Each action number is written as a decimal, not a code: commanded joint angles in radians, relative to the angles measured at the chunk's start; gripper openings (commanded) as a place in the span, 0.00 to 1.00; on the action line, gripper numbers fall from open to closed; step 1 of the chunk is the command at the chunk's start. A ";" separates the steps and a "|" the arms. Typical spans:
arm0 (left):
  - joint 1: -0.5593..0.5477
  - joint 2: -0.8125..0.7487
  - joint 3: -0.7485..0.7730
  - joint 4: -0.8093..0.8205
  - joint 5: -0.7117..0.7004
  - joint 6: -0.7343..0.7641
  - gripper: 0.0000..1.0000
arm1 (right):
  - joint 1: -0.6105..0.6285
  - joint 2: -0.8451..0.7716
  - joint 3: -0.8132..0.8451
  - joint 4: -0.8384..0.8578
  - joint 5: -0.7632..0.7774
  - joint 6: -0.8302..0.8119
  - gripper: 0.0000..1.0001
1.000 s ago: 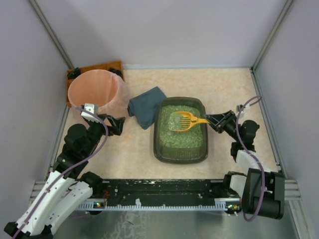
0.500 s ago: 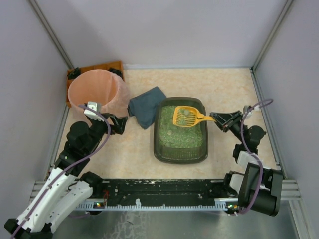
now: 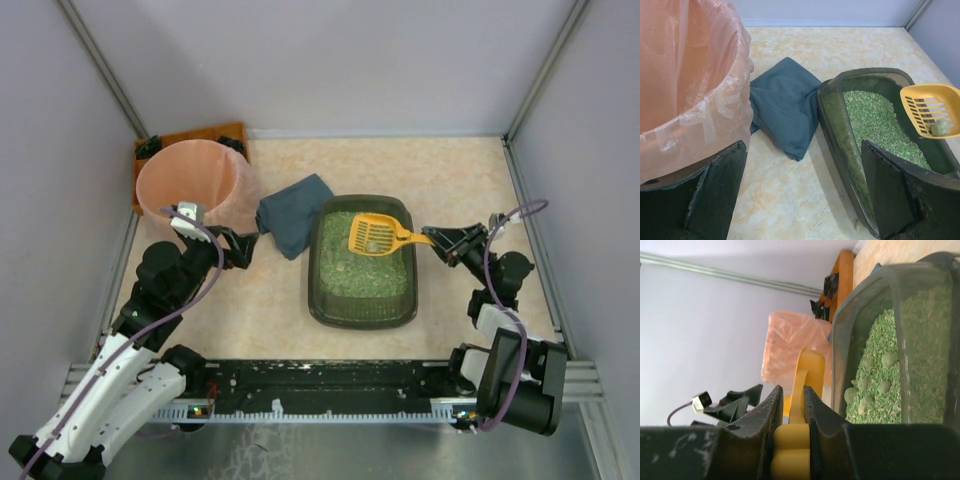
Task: Clean the litter box
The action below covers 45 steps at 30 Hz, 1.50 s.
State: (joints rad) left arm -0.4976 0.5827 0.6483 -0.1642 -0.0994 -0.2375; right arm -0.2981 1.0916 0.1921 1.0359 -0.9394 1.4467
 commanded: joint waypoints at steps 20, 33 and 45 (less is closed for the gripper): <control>0.003 -0.010 0.005 -0.002 -0.055 0.006 1.00 | 0.146 -0.042 0.112 -0.114 0.068 -0.075 0.00; 0.004 -0.077 -0.004 -0.076 -0.077 0.007 1.00 | 0.136 -0.115 0.129 -0.293 0.141 -0.115 0.00; 0.004 -0.111 0.021 -0.108 -0.082 0.027 1.00 | 0.305 -0.085 0.487 -0.626 0.321 -0.167 0.00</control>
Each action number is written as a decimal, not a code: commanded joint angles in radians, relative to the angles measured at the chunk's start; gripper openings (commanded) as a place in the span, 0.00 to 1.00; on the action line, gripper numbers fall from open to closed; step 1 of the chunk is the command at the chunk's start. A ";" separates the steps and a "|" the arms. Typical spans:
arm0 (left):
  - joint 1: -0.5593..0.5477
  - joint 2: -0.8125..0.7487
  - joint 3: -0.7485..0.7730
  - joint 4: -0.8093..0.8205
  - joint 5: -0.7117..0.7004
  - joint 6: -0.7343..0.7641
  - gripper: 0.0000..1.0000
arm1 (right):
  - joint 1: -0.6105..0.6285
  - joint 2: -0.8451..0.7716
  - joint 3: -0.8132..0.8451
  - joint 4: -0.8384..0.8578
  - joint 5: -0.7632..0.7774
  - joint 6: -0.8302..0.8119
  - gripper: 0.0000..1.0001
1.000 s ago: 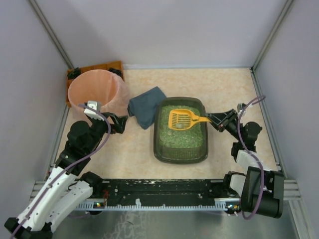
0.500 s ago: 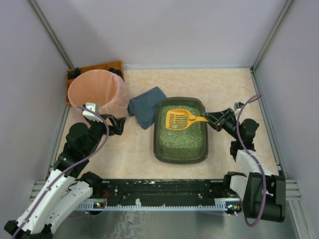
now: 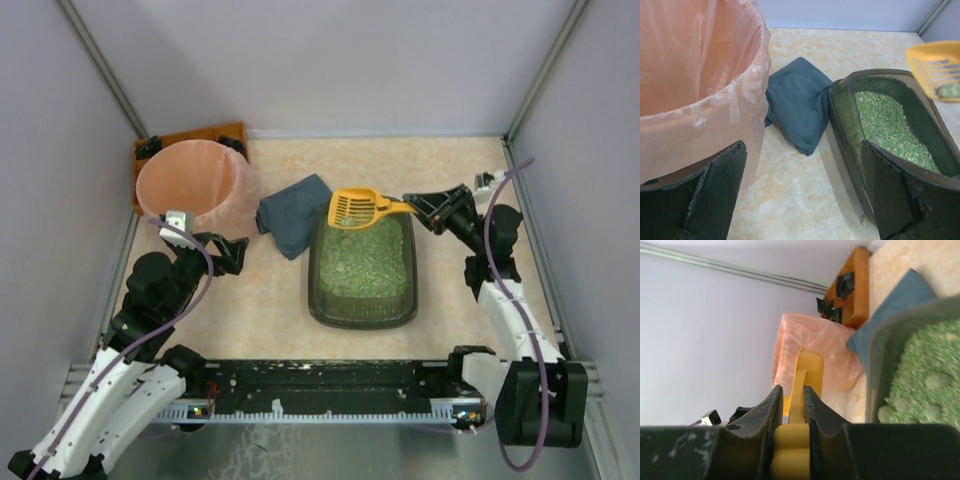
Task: Clean the litter box
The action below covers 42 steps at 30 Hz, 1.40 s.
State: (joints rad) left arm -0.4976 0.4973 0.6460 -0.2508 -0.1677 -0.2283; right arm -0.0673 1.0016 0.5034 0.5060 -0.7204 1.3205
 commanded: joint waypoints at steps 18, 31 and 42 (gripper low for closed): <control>0.004 -0.182 0.047 -0.136 -0.139 0.018 0.99 | 0.542 0.540 1.003 -0.301 0.405 -0.210 0.00; 0.003 -0.274 0.046 -0.174 -0.256 -0.021 0.98 | 0.725 0.915 1.490 -0.472 0.457 -0.458 0.00; 0.003 -0.255 0.040 -0.166 -0.256 -0.019 0.98 | 0.856 1.137 1.907 -0.734 0.481 -0.857 0.00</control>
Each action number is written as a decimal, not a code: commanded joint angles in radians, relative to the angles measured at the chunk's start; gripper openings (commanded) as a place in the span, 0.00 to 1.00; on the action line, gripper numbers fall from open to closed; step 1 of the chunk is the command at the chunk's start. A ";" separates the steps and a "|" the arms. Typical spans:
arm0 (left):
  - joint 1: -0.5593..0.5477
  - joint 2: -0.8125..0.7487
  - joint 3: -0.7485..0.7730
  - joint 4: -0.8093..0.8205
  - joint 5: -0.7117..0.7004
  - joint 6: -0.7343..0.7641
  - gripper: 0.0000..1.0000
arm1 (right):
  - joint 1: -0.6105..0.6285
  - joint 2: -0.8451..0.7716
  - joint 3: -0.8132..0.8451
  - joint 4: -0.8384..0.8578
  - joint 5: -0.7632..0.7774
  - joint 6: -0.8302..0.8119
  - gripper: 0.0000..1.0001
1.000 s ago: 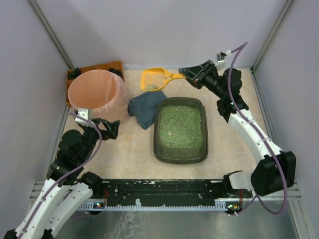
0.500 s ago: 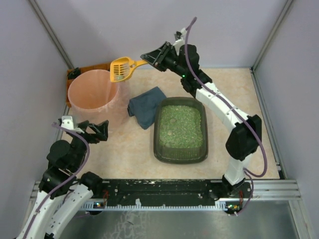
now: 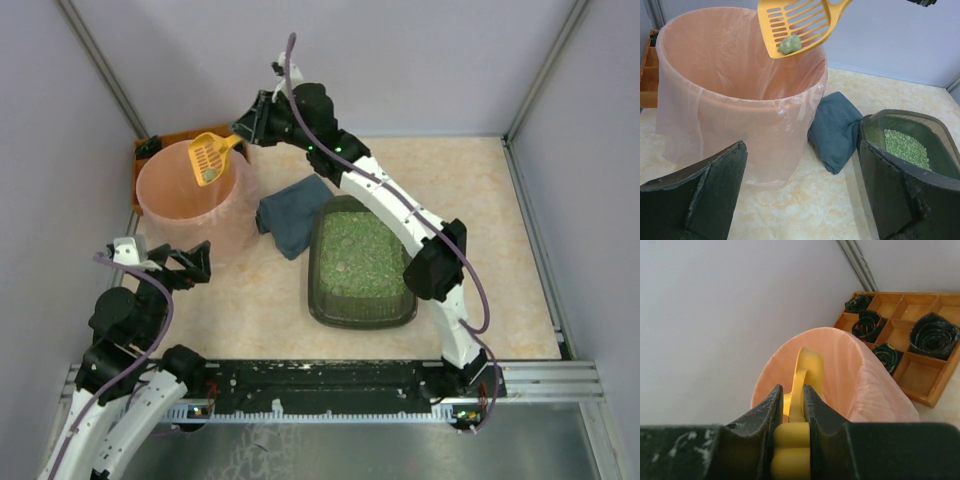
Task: Clean the litter box
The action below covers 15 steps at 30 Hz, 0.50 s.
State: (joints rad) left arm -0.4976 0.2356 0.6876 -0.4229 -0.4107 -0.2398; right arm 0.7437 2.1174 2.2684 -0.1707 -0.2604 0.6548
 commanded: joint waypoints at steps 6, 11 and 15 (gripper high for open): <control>0.003 0.011 -0.004 0.007 -0.017 -0.007 0.98 | 0.072 0.018 0.164 -0.094 0.059 -0.315 0.00; 0.003 0.016 -0.005 0.008 -0.012 -0.005 0.98 | 0.073 0.002 0.164 -0.094 0.071 -0.362 0.00; 0.004 0.021 -0.005 0.009 -0.008 -0.004 0.98 | 0.074 -0.003 0.166 -0.080 0.064 -0.392 0.00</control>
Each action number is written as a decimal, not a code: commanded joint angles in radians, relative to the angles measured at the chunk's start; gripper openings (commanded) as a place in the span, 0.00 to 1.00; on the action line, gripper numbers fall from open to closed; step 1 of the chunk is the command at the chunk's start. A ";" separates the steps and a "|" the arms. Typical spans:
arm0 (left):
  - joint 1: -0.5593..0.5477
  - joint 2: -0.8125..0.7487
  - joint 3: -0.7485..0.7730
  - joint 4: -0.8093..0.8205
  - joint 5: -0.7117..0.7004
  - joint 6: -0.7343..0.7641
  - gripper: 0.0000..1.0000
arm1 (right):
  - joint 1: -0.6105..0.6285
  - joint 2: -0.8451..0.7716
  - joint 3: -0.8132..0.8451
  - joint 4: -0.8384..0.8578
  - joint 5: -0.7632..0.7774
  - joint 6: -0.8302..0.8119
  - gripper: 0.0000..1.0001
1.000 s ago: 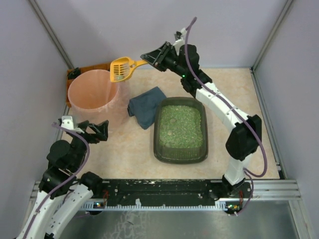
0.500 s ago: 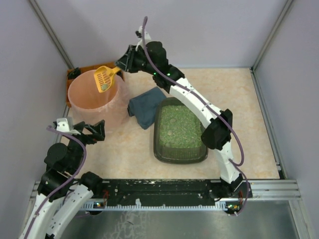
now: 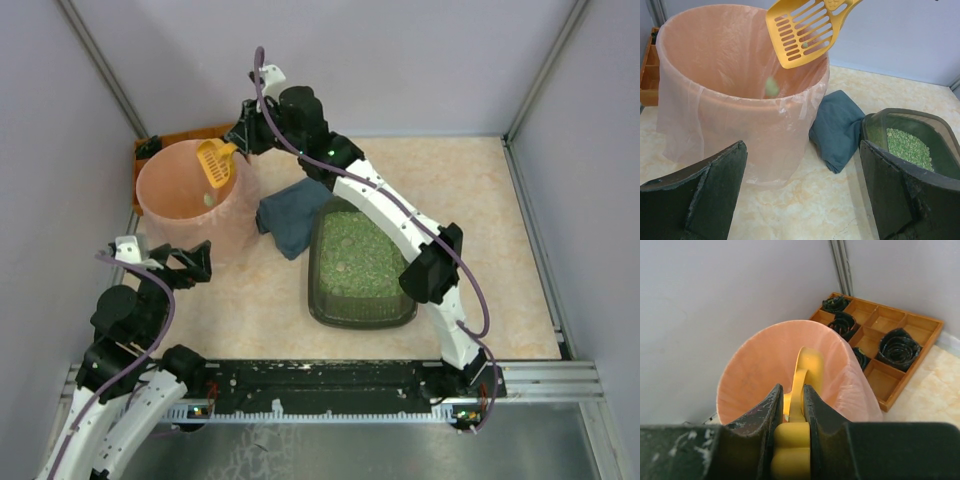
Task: Clean the litter box
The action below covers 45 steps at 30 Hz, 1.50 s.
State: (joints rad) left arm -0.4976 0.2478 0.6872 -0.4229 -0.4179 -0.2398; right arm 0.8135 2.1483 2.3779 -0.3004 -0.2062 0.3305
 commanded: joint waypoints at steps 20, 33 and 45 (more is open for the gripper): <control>0.004 0.121 -0.014 0.066 0.199 0.055 0.99 | -0.075 -0.440 -0.299 0.080 -0.060 -0.027 0.00; 0.004 0.223 -0.025 0.130 0.334 0.091 0.99 | -0.238 -1.001 -0.970 -0.081 0.264 -0.099 0.00; 0.004 0.322 -0.028 0.213 0.398 0.095 0.99 | -0.379 -0.912 -1.160 -0.149 0.241 -0.067 0.00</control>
State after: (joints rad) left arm -0.4976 0.5591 0.6678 -0.2687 -0.0540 -0.1558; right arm 0.4770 1.2182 1.2335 -0.4801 0.0402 0.2546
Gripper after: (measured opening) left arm 0.989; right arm 0.207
